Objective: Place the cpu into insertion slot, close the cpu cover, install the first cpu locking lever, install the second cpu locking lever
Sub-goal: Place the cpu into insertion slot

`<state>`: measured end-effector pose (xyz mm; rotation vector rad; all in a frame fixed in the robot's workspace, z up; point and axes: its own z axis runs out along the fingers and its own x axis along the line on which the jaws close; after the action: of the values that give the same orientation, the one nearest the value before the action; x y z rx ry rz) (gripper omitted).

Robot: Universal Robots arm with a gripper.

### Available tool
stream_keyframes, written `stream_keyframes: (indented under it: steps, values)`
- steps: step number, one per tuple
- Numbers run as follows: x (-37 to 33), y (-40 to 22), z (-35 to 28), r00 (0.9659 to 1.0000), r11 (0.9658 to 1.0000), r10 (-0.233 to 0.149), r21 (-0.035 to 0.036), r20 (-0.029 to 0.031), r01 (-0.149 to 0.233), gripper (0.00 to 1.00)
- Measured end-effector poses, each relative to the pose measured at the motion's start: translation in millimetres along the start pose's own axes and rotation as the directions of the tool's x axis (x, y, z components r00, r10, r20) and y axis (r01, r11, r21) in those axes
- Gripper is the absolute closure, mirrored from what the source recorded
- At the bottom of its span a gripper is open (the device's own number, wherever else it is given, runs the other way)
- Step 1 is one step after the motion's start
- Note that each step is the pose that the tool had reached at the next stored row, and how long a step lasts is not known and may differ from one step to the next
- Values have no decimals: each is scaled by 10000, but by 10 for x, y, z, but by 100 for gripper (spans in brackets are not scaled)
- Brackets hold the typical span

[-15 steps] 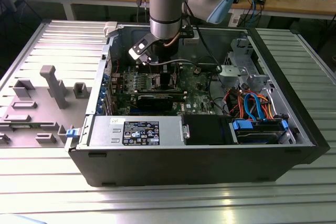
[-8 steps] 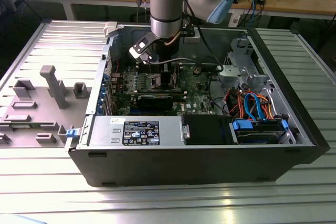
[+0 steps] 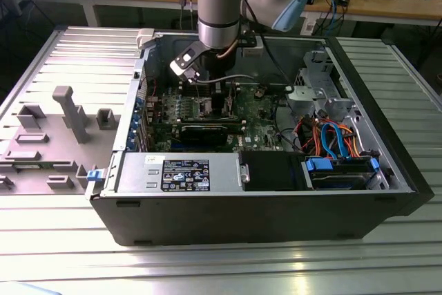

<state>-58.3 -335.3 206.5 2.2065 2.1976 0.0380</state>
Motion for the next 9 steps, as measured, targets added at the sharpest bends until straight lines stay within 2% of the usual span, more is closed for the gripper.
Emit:
stream_keyframes:
  steps: [6,7,8,9]
  values:
    - [0,0,-4,10000,10000,1,0,0,-1,38]
    - [0,0,-12,10000,10000,2,2,5,-2,40]
    - [1,1,-23,10000,10000,2,1,3,-2,46]
    - [1,2,-37,10000,10000,2,0,3,-2,46]
